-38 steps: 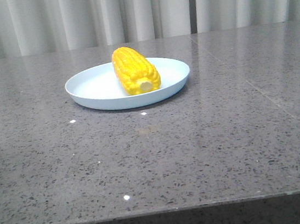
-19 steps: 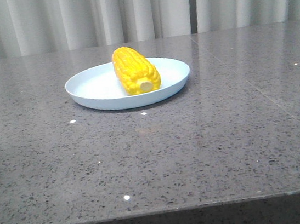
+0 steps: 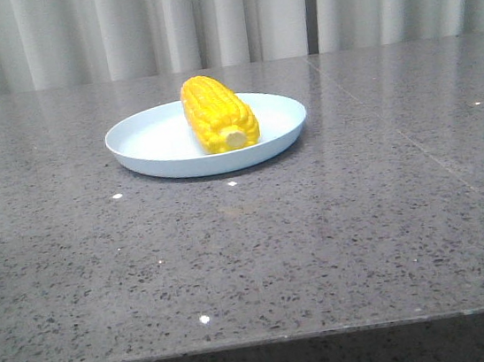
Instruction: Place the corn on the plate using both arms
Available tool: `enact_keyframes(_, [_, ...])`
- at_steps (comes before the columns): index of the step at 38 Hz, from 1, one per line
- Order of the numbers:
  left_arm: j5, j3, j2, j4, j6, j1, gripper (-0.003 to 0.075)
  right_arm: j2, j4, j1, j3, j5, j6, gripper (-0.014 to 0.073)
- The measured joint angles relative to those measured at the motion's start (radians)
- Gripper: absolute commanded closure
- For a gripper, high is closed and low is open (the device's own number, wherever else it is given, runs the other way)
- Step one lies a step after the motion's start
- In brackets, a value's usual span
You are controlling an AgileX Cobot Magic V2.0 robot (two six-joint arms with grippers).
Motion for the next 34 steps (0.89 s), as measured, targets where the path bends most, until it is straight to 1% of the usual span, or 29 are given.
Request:
enact_keyframes(15, [0.000, 0.000, 0.000, 0.000, 0.000, 0.000, 0.0741, 0.000, 0.000, 0.000, 0.000, 0.000, 0.000, 0.0661])
enact_keyframes(21, [-0.004, 0.010, -0.040, 0.000, 0.000, 0.018, 0.0741, 0.000, 0.000, 0.000, 0.000, 0.000, 0.001, 0.0661])
enact_keyframes(27, [-0.087, 0.059, -0.121, 0.010, 0.000, 0.083, 0.0741, 0.000, 0.000, 0.000, 0.000, 0.000, 0.001, 0.0661])
enact_keyframes(34, [-0.219, 0.182, -0.212, 0.011, 0.000, 0.169, 0.0741, 0.000, 0.000, 0.000, 0.000, 0.000, 0.001, 0.0661])
